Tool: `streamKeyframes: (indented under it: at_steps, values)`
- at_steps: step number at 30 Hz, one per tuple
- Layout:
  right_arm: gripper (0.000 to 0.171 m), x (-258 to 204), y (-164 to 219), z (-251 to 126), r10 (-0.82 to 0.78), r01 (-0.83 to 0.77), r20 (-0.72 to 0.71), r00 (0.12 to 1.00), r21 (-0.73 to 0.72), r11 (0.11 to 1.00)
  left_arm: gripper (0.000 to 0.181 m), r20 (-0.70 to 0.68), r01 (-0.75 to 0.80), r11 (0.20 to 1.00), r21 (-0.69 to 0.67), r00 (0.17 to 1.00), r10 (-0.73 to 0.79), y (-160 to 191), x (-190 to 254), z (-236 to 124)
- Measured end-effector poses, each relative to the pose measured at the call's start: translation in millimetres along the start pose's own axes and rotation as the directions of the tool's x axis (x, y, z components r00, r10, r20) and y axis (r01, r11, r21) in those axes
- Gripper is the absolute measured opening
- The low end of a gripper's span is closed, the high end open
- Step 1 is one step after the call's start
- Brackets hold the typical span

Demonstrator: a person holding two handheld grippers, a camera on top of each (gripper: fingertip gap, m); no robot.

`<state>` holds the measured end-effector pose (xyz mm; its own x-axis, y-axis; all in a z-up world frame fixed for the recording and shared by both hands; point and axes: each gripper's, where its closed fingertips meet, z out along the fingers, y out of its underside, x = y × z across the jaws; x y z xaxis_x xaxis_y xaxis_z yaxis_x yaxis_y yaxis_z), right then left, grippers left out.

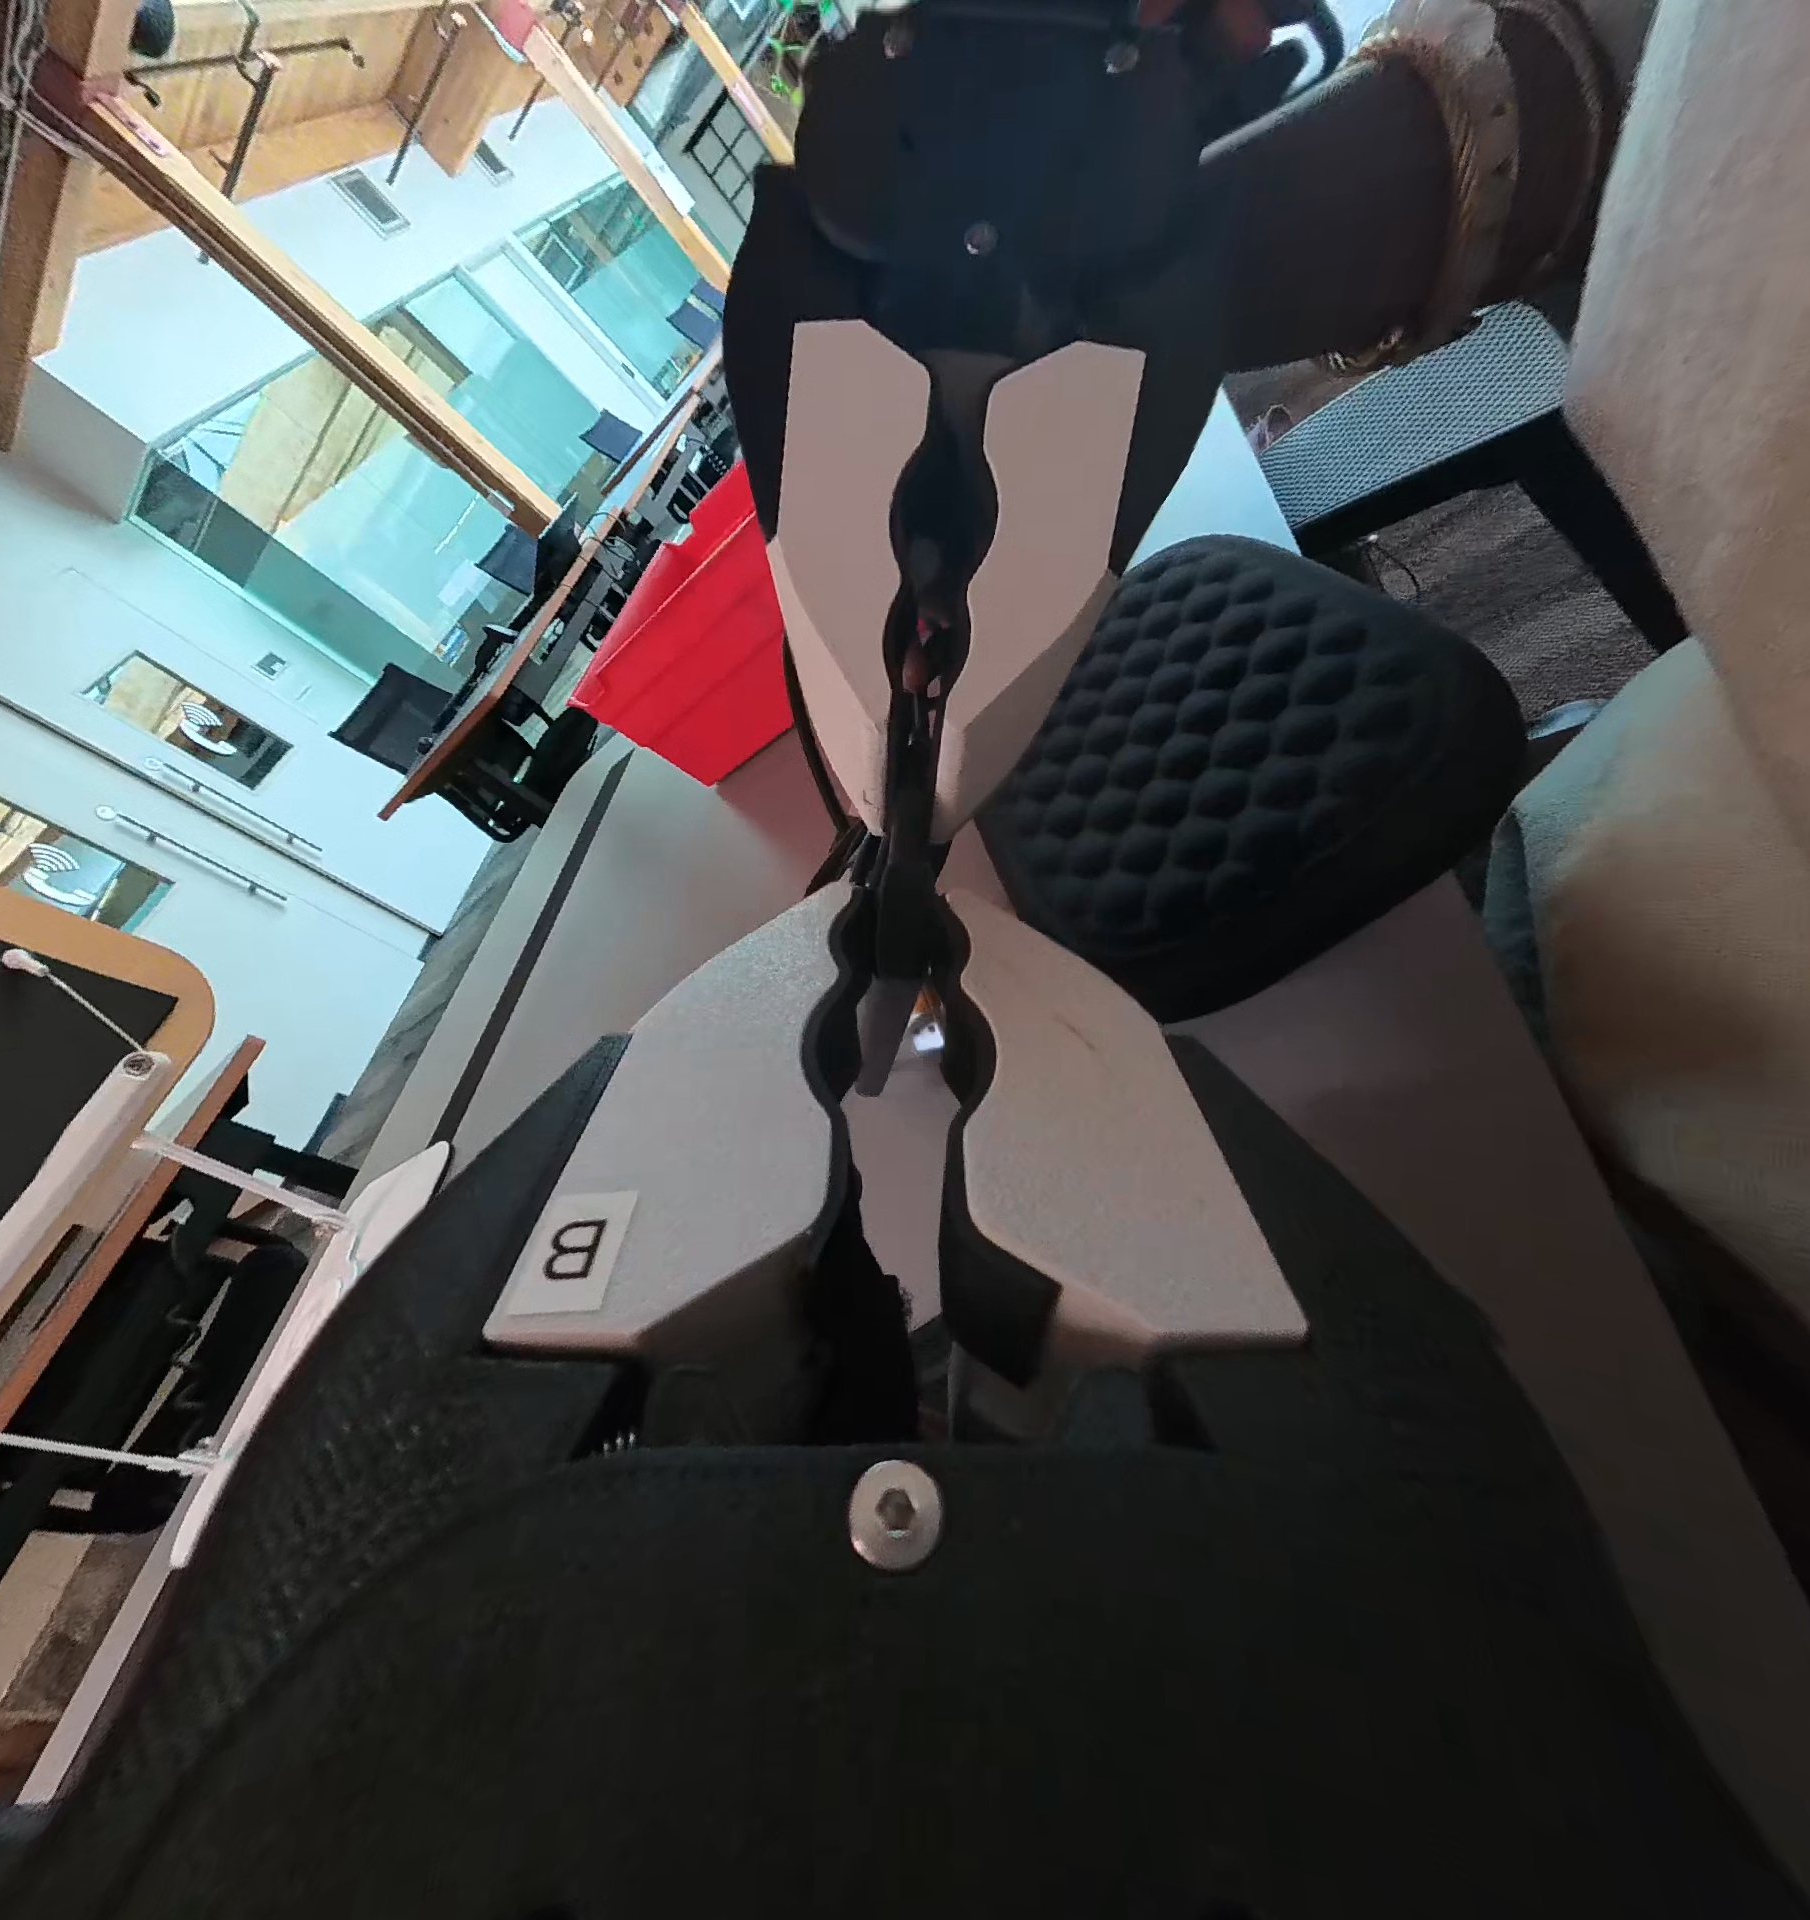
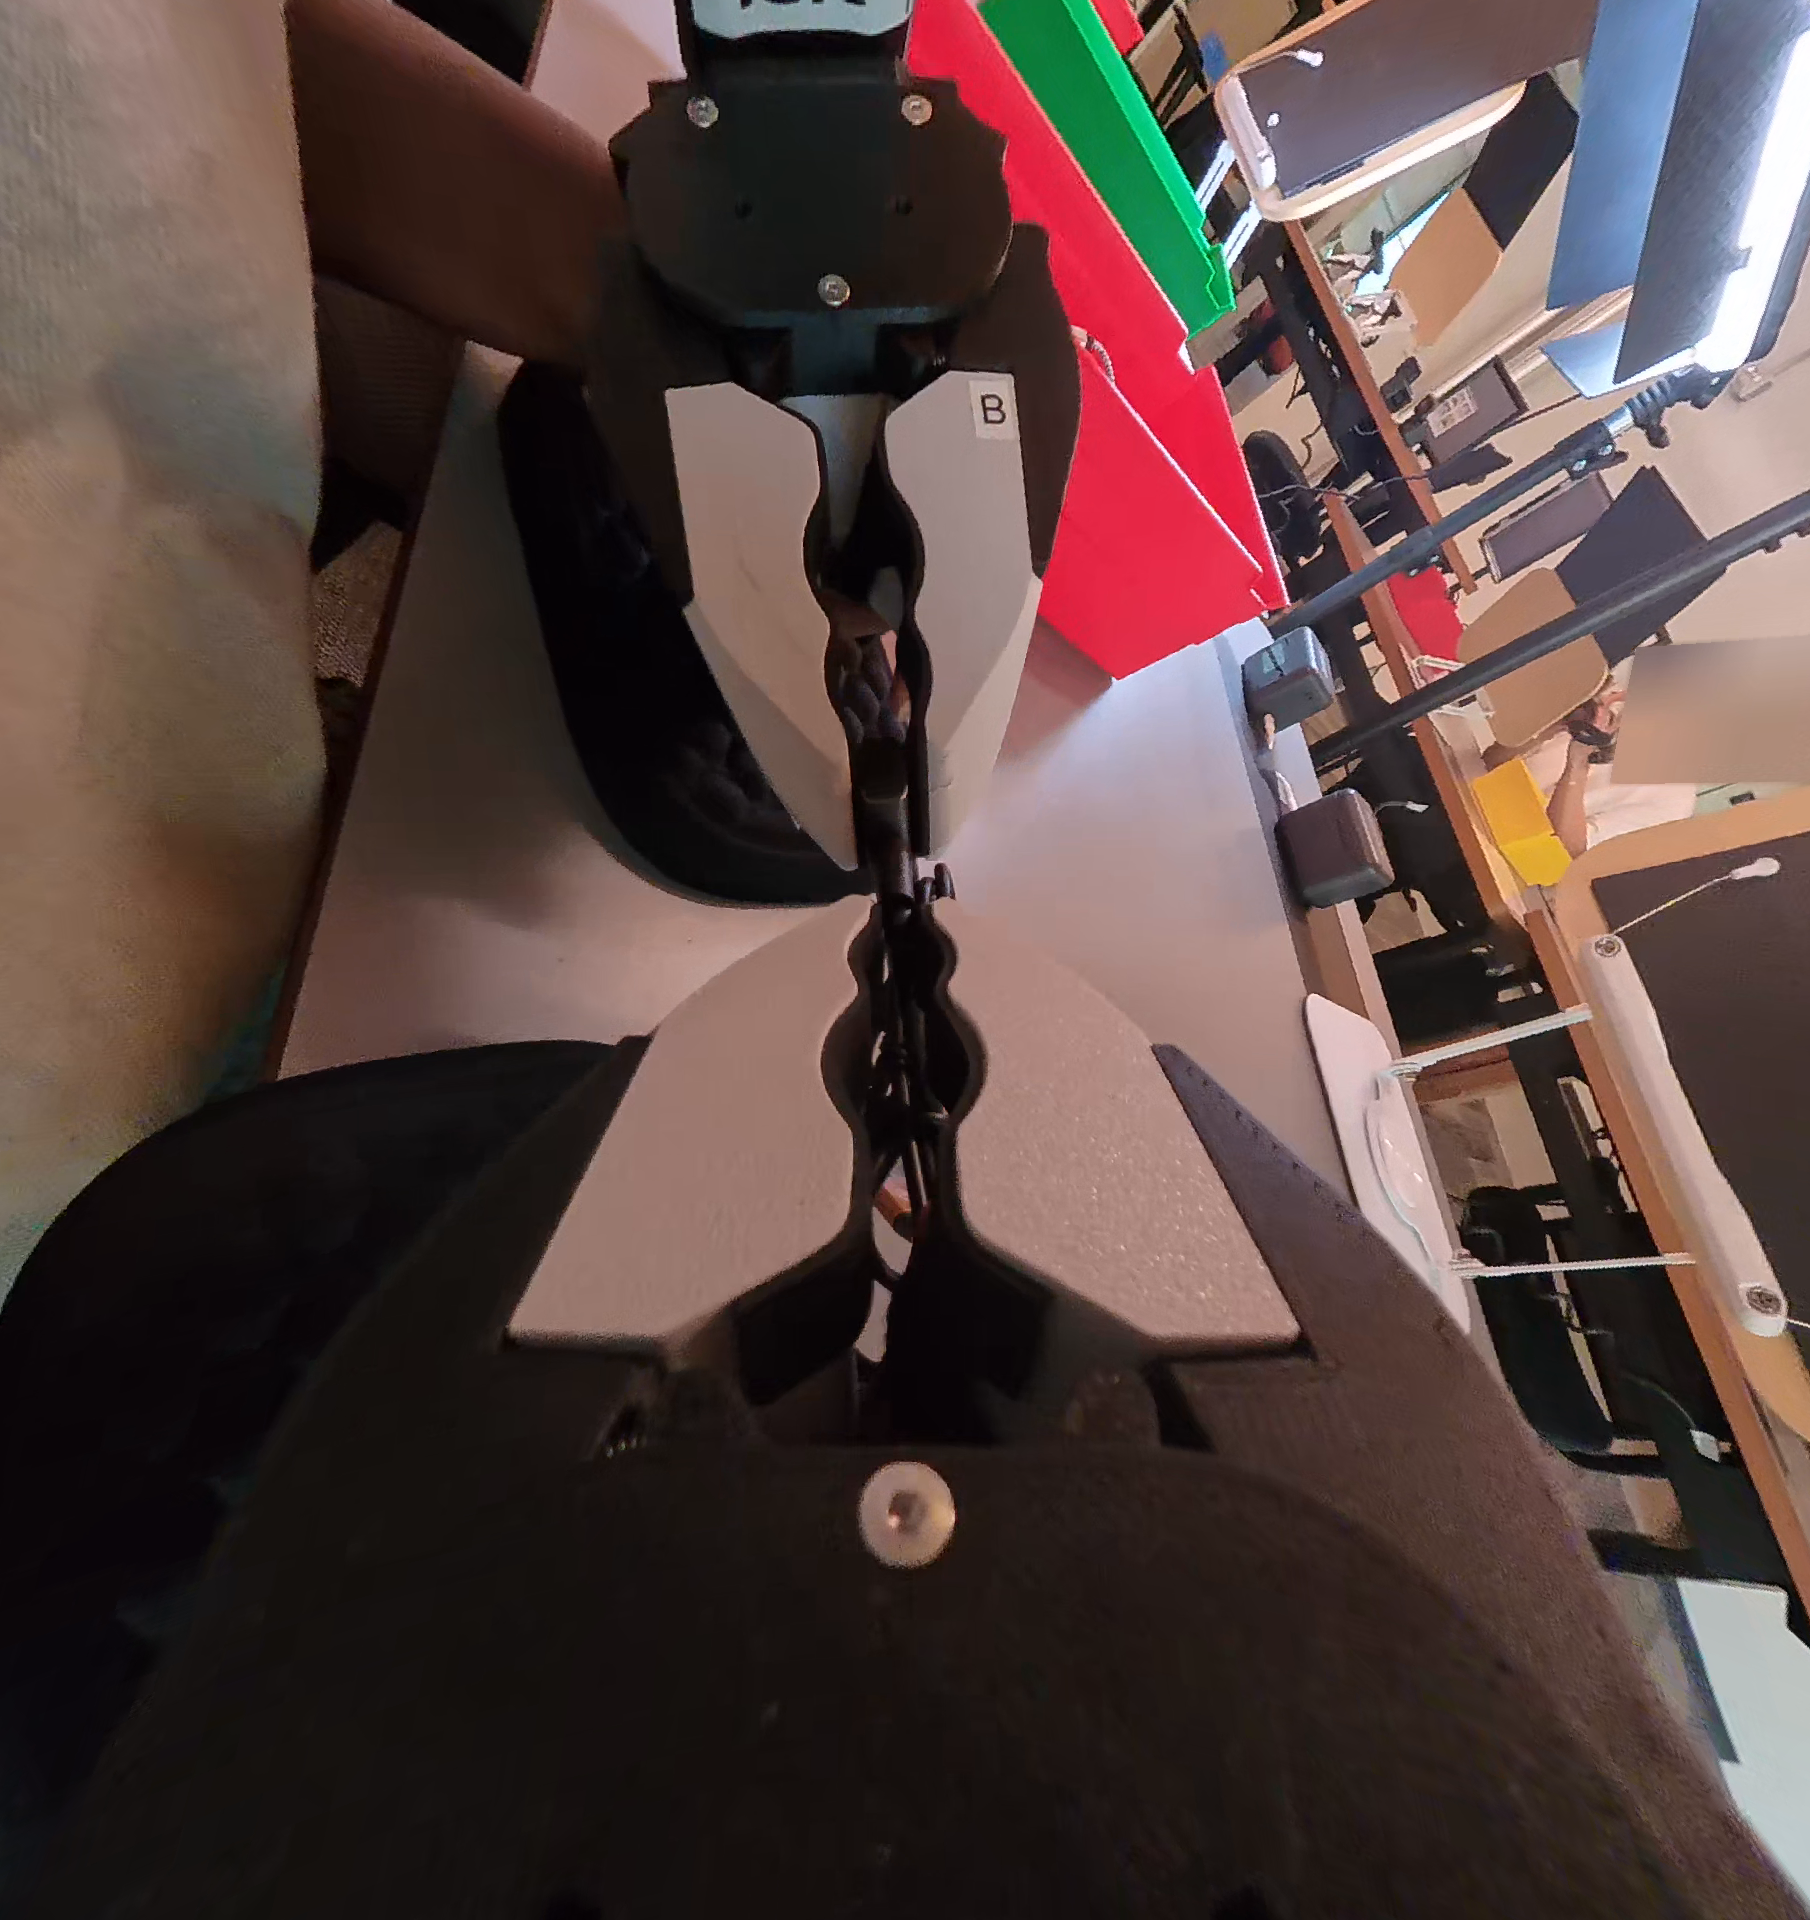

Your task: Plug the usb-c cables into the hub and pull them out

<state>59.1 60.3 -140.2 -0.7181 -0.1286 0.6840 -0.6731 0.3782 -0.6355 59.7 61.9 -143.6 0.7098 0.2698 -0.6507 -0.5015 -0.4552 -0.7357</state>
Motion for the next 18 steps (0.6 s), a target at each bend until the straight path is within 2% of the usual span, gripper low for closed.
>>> streamKeyframes:
  at_steps: [3,6,12,18]
  values:
    - [0.005,-5,3,-1,0.013,-0.013,0.01,1.0,-0.015,1.0,0.012,-0.016,0.018,1.0,0.0,1.0,-0.018,-1,7,6]
    - [0.014,-5,3,0,-0.042,0.04,-0.022,0.999,-0.049,0.998,0.012,-0.019,0.02,1.0,-0.006,1.0,-0.02,-3,10,10]
    - [0.005,-8,2,5,-0.083,0.081,-0.022,0.996,-0.077,0.994,0.012,-0.02,0.009,1.0,-0.011,1.0,-0.009,-6,15,18]
    - [0.004,-6,-8,4,-0.013,0.014,-0.024,1.0,0.029,0.999,0.012,-0.036,0.068,0.996,0.05,0.997,-0.067,-14,15,13]
